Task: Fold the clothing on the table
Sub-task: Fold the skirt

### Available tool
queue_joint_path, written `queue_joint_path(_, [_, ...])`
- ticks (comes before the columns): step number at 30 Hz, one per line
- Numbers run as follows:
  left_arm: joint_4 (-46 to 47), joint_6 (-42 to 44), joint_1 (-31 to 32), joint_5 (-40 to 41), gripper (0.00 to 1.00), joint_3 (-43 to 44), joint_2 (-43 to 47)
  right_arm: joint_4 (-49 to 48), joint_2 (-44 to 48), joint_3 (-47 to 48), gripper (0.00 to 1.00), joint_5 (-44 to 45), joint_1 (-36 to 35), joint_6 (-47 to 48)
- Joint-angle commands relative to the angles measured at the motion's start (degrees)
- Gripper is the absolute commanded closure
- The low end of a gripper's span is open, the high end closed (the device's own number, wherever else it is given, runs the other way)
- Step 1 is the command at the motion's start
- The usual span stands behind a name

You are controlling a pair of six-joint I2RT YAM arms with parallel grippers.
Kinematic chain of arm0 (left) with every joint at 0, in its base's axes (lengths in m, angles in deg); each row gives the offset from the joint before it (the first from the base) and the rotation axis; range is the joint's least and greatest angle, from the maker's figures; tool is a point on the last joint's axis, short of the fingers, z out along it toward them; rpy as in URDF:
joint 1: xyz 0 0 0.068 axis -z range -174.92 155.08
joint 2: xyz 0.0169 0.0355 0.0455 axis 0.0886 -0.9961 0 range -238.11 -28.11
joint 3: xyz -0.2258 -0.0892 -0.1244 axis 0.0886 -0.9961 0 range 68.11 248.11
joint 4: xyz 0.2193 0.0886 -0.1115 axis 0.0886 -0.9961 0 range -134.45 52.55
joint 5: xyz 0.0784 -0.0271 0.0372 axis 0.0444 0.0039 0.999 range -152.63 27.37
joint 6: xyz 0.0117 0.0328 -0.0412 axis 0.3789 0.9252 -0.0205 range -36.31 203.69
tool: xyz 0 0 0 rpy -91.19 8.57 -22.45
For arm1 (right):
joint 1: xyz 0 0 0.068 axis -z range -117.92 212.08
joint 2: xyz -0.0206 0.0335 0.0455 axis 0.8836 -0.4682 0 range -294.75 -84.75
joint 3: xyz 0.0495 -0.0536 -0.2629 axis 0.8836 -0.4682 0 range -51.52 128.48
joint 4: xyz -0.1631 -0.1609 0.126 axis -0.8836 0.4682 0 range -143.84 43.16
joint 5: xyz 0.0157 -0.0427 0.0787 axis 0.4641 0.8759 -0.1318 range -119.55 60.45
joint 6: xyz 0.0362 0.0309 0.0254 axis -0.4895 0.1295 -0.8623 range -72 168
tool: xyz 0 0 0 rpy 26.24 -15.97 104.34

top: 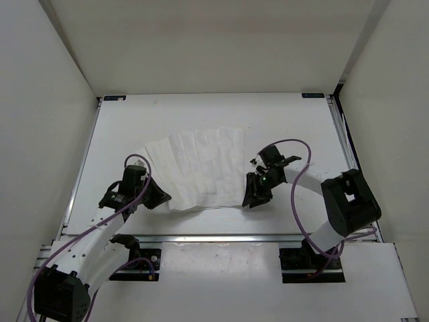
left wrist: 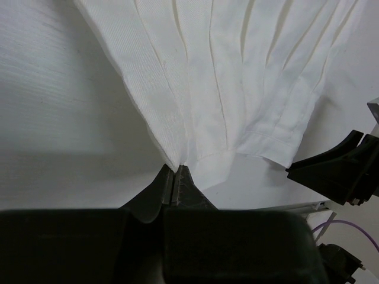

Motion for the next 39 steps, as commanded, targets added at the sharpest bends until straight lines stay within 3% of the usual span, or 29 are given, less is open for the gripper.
queue_joint_path(1, [-1.0, 1.4, 0.3, 1.3, 1.00, 2.5, 0.3, -3.3, -0.4, 3.0, 0.57, 1.2, 0.7, -1.1])
queue_joint_path(8, [-1.0, 1.7, 0.2, 1.1, 1.00, 3.2, 0.0, -4.7, -2.7, 2.4, 0.57, 1.6, 3.4, -0.6])
queue_joint_path(15, [-1.3, 1.8, -0.4, 1.0, 1.00, 2.6, 0.0, -8.7, -7.4, 2.9, 0.58, -0.3, -0.3, -2.2])
queue_joint_path(16, [-1.5, 1.8, -0.4, 1.4, 1.00, 2.5, 0.1, -8.8, -7.7, 2.7, 0.60, -0.5, -1.2, -2.2])
queue_joint_path(18, [-1.4, 1.8, -0.8, 1.4, 1.00, 1.7, 0.3, -8.6, -7.8, 2.3, 0.75, -0.5, -2.7, -2.6])
queue_joint_path(20, [-1.4, 1.9, -1.1, 1.0, 1.00, 1.6, 0.1, -7.4, -7.2, 0.9, 0.96, 0.6, -2.7, -2.4])
queue_joint_path(29, [-8.8, 4.4, -0.1, -1.0, 1.00, 4.6, 4.1, 4.9, 11.2, -7.5, 1.00, -0.5, 3.1, -1.4])
queue_joint_path(39, [-24.6, 7.6, -6.4, -9.3, 1.00, 9.7, 13.3, 17.2, 27.4, -7.0, 1.00, -3.8, -3.9, -7.0])
